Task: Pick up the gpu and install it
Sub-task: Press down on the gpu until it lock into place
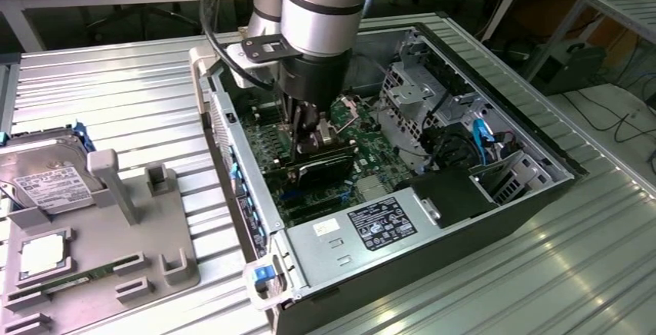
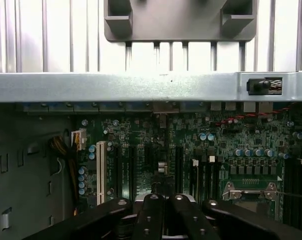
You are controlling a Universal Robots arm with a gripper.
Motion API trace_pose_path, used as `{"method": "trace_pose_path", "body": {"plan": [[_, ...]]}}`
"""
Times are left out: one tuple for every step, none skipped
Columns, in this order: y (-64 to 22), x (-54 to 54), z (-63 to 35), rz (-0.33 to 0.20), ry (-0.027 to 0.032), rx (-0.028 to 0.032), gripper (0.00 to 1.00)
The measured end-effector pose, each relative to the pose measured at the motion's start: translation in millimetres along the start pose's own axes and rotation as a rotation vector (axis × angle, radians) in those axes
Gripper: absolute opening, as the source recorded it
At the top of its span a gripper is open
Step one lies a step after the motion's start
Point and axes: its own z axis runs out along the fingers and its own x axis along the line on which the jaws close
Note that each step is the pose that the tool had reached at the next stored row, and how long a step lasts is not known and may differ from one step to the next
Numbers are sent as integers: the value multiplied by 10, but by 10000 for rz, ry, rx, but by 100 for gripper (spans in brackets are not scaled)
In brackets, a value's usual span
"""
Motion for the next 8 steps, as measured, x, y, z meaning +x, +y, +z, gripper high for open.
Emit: {"method": "trace_pose_path", "body": {"plan": [[0,-1,0,-5,-2,-175,11],[-1,-1,-1,-10,-1,-365,11],[-3,-2,-1,-16,-3,-552,11],[-7,-5,-1,-22,-5,-724,11],[-10,-8,-1,-28,-7,-910,11],[-13,-13,-1,-34,-7,-1091,11],[-16,-17,-2,-40,-8,-1270,11],[-19,-22,-2,-45,-9,-1432,11]]}}
